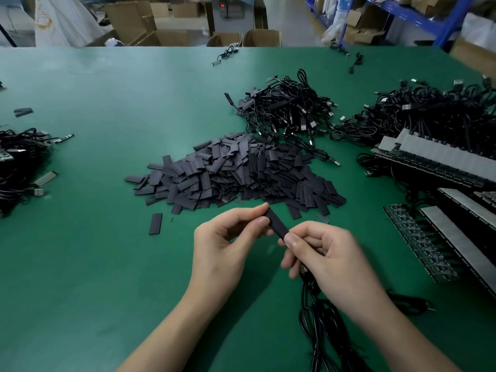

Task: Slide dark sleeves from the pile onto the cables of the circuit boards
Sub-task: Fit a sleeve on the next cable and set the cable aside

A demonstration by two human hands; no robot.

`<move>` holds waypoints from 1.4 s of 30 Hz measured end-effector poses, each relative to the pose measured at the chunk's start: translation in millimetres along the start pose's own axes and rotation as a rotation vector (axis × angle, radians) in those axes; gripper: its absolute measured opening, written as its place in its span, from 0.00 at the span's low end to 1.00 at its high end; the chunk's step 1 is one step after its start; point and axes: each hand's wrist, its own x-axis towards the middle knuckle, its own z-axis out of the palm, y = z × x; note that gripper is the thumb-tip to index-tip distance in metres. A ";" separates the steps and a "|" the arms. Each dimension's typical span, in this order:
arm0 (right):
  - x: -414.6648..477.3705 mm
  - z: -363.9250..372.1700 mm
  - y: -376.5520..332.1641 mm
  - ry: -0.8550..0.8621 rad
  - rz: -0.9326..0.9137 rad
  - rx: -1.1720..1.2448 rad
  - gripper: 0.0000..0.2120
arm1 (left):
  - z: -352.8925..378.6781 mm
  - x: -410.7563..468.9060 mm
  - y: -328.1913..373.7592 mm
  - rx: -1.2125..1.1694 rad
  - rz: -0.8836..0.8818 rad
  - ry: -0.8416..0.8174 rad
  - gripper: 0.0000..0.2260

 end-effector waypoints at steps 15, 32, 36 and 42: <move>-0.5 -4.8 4.9 0.044 -0.297 -0.641 0.07 | -16.2 12.1 -3.2 -0.261 -0.142 0.273 0.08; 171.3 -74.7 -83.9 0.356 -0.291 -0.738 0.07 | -5.9 5.4 -2.2 -0.028 -0.088 -0.027 0.09; 243.3 -81.0 -105.6 0.376 -0.260 -0.838 0.09 | -6.2 5.7 -5.4 -0.007 -0.087 -0.055 0.10; 258.5 -71.8 -86.7 0.295 -0.223 -0.884 0.14 | -10.0 7.5 -5.7 -0.011 -0.079 -0.054 0.13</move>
